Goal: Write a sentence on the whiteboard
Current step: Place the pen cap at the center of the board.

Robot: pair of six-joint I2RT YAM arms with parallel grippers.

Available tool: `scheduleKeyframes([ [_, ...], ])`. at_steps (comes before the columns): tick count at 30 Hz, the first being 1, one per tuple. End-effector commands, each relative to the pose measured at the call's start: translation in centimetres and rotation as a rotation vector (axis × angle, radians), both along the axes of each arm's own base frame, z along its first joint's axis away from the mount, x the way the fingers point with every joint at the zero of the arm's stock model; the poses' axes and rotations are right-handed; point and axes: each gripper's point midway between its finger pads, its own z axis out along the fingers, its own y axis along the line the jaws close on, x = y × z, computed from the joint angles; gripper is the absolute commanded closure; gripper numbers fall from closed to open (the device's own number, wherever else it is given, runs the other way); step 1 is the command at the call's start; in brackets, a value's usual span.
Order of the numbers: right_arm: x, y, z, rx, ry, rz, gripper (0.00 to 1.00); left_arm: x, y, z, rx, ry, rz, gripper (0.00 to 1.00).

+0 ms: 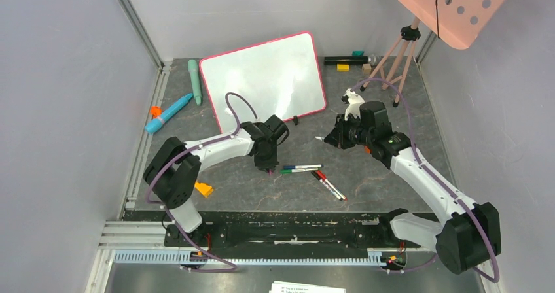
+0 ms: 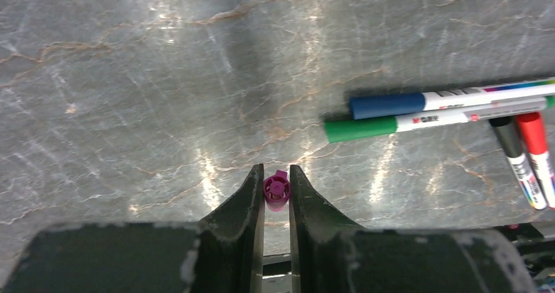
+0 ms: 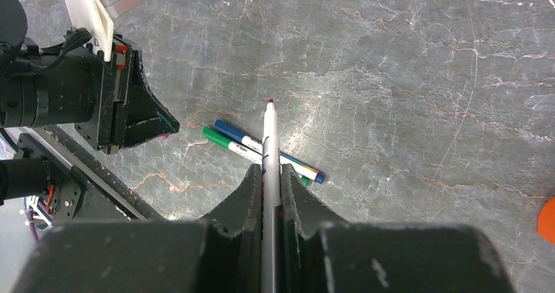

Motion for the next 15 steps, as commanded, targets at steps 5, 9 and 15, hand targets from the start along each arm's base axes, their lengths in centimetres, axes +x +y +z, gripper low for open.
scheduleKeyframes([
  [5,1.0,0.1,2.7,0.017,-0.087,-0.003,1.00,0.0,2.8,0.5,0.128,-0.026,-0.047,0.97],
  [9,1.1,0.1,2.9,0.019,-0.093,-0.008,1.00,0.9,7.0,1.3,0.251,-0.072,-0.010,0.98],
  [15,1.3,0.3,2.7,0.026,-0.082,-0.006,1.00,1.9,13.7,0.9,0.225,-0.037,0.201,0.98],
])
